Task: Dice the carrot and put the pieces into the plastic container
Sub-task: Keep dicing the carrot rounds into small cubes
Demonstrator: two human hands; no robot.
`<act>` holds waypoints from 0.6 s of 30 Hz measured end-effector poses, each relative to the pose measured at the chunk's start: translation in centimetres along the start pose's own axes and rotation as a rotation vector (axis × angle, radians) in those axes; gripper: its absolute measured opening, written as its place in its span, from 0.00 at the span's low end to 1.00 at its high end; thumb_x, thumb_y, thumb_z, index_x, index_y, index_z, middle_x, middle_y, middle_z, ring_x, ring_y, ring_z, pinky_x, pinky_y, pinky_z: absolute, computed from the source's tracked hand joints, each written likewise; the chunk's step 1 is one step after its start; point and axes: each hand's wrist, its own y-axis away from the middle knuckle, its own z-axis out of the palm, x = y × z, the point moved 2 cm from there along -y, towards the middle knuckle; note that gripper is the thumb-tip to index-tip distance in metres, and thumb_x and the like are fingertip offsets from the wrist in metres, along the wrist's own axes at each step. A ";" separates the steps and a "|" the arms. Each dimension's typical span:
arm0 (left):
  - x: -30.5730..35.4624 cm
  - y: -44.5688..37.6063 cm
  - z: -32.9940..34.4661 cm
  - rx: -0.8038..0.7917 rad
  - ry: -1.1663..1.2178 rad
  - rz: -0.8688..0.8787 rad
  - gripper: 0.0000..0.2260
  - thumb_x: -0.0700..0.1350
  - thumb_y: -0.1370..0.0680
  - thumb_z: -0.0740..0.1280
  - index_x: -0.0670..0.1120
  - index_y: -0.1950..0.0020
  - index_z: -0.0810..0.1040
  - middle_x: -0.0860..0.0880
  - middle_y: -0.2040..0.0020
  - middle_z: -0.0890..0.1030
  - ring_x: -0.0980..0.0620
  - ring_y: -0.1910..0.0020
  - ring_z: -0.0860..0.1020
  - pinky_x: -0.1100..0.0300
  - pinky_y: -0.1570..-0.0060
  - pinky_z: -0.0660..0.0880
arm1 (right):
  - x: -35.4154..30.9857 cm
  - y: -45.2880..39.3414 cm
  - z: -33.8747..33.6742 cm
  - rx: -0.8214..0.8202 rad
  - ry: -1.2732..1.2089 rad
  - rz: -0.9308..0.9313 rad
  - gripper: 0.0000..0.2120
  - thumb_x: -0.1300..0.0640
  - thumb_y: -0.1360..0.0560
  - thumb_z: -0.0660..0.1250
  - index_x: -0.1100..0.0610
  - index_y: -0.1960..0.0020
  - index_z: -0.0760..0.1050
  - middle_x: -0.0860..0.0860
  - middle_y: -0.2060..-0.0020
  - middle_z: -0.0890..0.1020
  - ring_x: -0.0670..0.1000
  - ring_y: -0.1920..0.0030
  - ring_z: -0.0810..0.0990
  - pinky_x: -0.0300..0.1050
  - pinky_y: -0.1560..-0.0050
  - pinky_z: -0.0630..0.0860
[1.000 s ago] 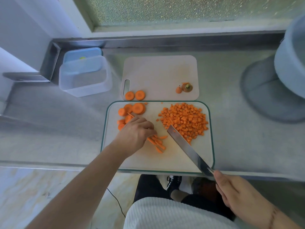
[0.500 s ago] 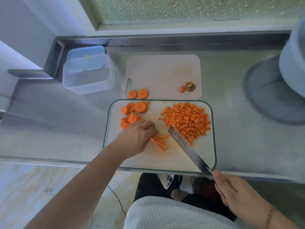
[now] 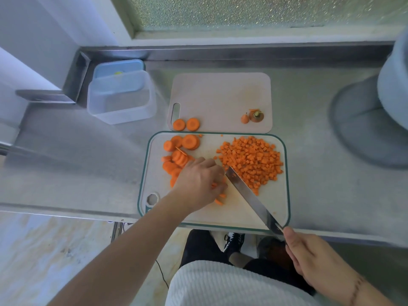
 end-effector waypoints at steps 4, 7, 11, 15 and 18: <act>0.7 -0.5 0.4 -0.012 0.004 -0.035 0.05 0.44 0.30 0.71 0.47 0.55 0.83 0.52 0.64 0.80 0.46 0.61 0.78 0.51 0.58 0.75 | -0.1 0.0 -0.2 0.009 -0.011 0.028 0.26 0.37 0.25 0.47 0.56 0.69 0.63 0.47 0.80 0.66 0.43 0.78 0.65 0.34 0.72 0.63; 0.6 -0.5 0.0 0.032 0.063 -0.096 0.10 0.40 0.29 0.71 0.47 0.49 0.83 0.54 0.65 0.81 0.48 0.62 0.78 0.53 0.54 0.73 | -0.3 0.0 -0.3 0.011 -0.049 0.054 0.26 0.35 0.27 0.48 0.55 0.70 0.63 0.47 0.81 0.65 0.43 0.79 0.63 0.34 0.74 0.61; -0.3 -0.3 -0.4 0.089 0.084 -0.083 0.10 0.37 0.30 0.72 0.46 0.50 0.83 0.54 0.67 0.80 0.48 0.65 0.78 0.52 0.55 0.75 | -0.5 0.1 -0.5 0.014 -0.129 0.092 0.26 0.35 0.28 0.49 0.56 0.71 0.62 0.47 0.81 0.63 0.43 0.81 0.60 0.32 0.77 0.58; -0.8 0.0 -0.8 0.082 0.029 0.024 0.06 0.41 0.26 0.67 0.45 0.58 0.84 0.51 0.66 0.80 0.46 0.65 0.76 0.50 0.59 0.77 | -0.8 0.0 -0.6 0.005 -0.121 0.079 0.25 0.37 0.27 0.49 0.56 0.70 0.61 0.47 0.81 0.62 0.44 0.80 0.60 0.33 0.77 0.59; -1.6 0.5 -1.6 0.034 -0.056 0.124 0.12 0.43 0.24 0.61 0.45 0.54 0.85 0.48 0.59 0.81 0.45 0.61 0.77 0.51 0.59 0.76 | -0.9 -0.1 -0.7 -0.010 -0.127 0.080 0.25 0.38 0.26 0.48 0.56 0.70 0.61 0.47 0.81 0.62 0.44 0.81 0.60 0.33 0.77 0.58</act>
